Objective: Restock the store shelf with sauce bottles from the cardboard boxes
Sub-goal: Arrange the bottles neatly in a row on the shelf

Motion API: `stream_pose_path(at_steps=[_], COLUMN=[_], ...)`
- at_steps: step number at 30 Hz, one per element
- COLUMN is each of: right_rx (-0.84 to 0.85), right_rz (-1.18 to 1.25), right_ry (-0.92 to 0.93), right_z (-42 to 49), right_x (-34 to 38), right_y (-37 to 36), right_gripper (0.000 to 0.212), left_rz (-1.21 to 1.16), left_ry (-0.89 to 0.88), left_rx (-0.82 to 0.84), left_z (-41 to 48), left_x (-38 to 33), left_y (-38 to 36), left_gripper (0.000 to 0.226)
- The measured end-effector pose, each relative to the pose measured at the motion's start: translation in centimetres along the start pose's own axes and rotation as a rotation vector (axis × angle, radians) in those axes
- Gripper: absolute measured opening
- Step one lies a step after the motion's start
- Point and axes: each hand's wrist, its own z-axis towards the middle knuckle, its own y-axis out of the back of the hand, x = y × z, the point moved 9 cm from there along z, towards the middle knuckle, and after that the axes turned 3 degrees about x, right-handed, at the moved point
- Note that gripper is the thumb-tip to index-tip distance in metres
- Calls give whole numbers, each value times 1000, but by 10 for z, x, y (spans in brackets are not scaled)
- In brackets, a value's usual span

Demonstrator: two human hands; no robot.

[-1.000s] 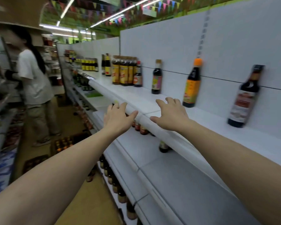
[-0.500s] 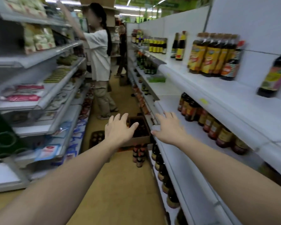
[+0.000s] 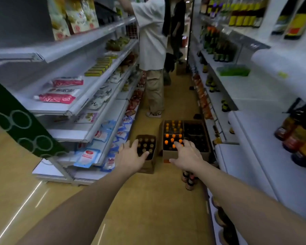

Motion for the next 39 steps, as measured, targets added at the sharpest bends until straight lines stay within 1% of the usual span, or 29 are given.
stream_pose_path(at_steps=[7, 10, 14, 20, 24, 27, 30, 33, 36, 37, 39], right_rx=[127, 163, 238, 332, 422, 449, 474, 481, 519, 525, 526], right_rz=[-33, -20, -12, 32, 49, 50, 42, 13, 20, 7, -64], right_ry=[46, 46, 23, -59, -50, -33, -48, -44, -53, -32, 70], right_z=[144, 207, 297, 427, 499, 552, 602, 648, 685, 696, 718], right_x=[35, 49, 65, 86, 92, 86, 70, 51, 33, 29, 27], right_y=[-11, -23, -44, -88, -130, -173, -221, -273, -331, -349, -378], right_gripper=[82, 85, 90, 90, 88, 90, 88, 85, 79, 76, 68], left_rz=[8, -18, -45, -44, -56, -99, -117, -131, -159, -195, -235], left_ry=[68, 91, 78, 88, 92, 124, 130, 134, 184, 199, 213], left_rx=[84, 121, 180, 348, 416, 474, 469, 482, 487, 494, 509], left_z=[119, 182, 278, 406, 464, 500, 538, 574, 606, 614, 626], left_x=[34, 60, 90, 136, 164, 180, 191, 199, 213, 217, 226], left_y=[-18, -34, -61, -115, -154, -198, -248, -306, -376, -400, -447], left_gripper=[79, 80, 79, 78, 77, 79, 83, 73, 75, 76, 79])
